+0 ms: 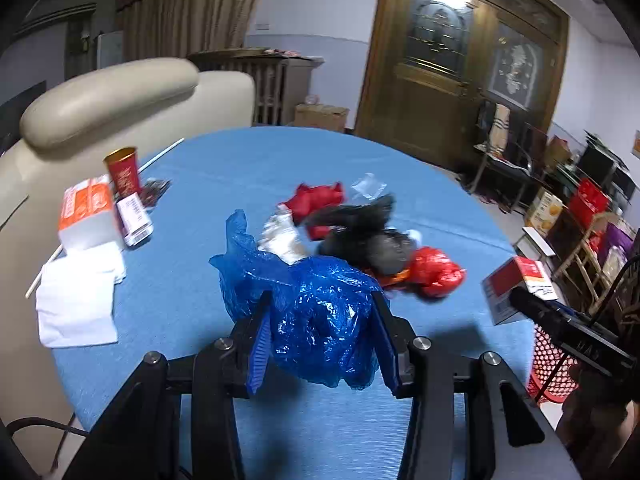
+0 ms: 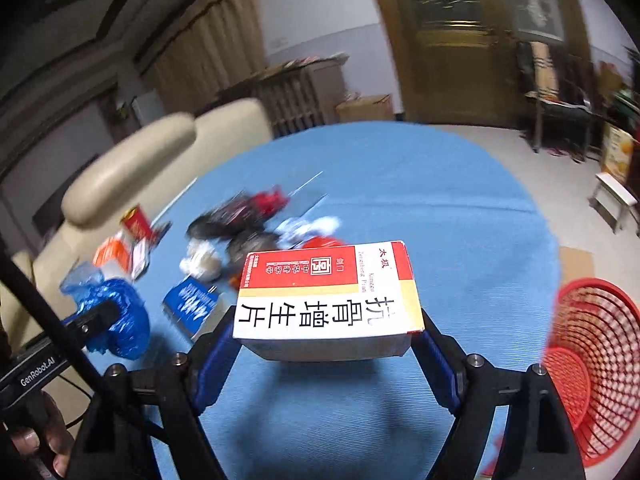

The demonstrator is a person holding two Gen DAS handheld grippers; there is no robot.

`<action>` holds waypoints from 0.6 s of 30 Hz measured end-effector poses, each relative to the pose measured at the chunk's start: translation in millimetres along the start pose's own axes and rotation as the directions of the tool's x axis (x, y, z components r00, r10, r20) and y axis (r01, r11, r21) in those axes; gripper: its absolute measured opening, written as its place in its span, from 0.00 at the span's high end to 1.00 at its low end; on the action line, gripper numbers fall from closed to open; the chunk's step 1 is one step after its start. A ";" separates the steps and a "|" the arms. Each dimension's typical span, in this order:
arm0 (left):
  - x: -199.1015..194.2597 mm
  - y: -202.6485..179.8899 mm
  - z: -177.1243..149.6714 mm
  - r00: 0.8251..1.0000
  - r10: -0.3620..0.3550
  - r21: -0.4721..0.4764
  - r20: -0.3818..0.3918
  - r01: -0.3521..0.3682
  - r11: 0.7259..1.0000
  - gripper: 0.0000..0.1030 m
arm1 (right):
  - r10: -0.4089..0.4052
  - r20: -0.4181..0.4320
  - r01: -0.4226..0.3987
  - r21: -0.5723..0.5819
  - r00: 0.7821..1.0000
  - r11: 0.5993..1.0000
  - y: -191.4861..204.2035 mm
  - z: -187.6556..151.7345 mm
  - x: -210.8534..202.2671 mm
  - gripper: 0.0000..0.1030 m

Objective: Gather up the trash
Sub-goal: 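Carry the blue bag and medicine box to the red wastebasket and release both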

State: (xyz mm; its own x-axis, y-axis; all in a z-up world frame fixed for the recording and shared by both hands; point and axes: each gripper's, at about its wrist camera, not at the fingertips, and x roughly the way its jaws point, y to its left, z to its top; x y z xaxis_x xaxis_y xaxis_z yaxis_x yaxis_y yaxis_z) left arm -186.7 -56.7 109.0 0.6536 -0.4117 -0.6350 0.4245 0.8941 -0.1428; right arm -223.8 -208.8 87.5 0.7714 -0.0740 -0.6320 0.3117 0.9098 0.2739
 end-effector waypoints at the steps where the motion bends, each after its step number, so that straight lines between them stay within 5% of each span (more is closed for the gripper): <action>1: -0.9 -4.7 0.6 1.000 -0.008 0.009 0.003 0.008 1.000 0.54 | -0.015 0.016 0.015 0.020 1.000 1.000 -9.4 0.6 -7.3 0.18; 7: -1.2 -37.6 6.0 0.998 -0.061 0.063 0.006 0.061 0.996 0.54 | -0.141 0.062 0.132 0.129 0.988 0.983 -70.7 -1.6 -39.7 0.18; 18: -2.5 -101.4 7.7 0.984 -0.177 0.189 -0.007 0.175 0.966 0.54 | -0.387 -0.031 0.378 0.293 0.922 0.878 -193.6 -21.2 -54.8 0.18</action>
State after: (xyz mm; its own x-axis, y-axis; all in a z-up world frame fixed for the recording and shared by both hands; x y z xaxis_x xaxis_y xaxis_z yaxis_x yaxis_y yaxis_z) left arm -226.5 -147.7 131.0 0.5635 -0.5622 -0.6053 0.6432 0.7584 -0.1055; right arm -338.1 -372.2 53.7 0.5732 -0.4078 -0.7107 0.7284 0.6509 0.2140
